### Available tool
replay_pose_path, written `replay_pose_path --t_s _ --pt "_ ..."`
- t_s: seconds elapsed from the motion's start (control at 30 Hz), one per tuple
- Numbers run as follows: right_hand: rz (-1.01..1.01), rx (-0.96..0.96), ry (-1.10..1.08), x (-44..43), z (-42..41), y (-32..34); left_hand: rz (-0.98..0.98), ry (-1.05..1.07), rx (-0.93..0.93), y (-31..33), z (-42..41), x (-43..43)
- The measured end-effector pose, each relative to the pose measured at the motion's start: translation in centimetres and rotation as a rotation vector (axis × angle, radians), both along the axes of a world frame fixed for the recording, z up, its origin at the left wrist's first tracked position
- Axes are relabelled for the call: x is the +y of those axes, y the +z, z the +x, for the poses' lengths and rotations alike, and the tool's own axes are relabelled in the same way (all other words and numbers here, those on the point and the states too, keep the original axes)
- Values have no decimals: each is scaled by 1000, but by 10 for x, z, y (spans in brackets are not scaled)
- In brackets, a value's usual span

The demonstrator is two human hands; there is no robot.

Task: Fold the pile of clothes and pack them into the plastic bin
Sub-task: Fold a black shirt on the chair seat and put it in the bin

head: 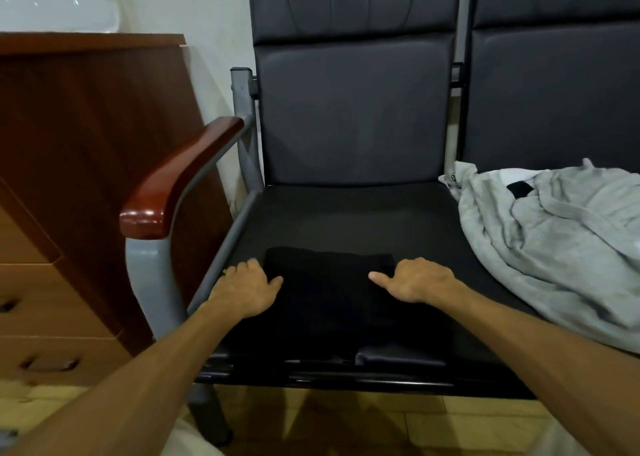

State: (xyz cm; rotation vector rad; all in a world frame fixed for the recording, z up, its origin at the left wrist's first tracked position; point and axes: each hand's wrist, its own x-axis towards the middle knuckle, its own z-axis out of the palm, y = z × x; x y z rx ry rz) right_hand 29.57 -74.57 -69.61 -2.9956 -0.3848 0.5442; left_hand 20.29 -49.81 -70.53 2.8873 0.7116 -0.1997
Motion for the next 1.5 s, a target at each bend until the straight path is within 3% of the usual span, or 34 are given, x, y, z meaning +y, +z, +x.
replay_pose_path --t_s 0.07,0.17,0.33,0.57,0.7,0.8,1.0,1.13,1.33,1.5 --pt "-22 5 2 5 1 -4 50 -39 88 -2 4 -2" --pt "-15 28 7 11 3 -10 -83 -33 100 -1 10 -10" --pt "133 129 36 21 -3 -3 -361 12 -167 9 13 -30" --pt "760 128 -165 20 -12 12 -786 196 -429 26 2 -37" --pt "1022 49 -214 15 -25 36 -1071 340 -585 50 -13 -33" --pt "1133 91 -139 21 -41 67 -1194 374 -738 76 -35 -23" --pt "1084 99 285 90 -90 131 -1208 405 -1027 127 -119 25" --pt "981 65 538 160 -135 140 -1094 492 -1171 124 -193 70" --pt "755 101 899 262 -215 89 -973 757 -1218 59 -311 116" --pt "541 189 1115 327 -271 12 -944 992 -1108 -21 -391 130"
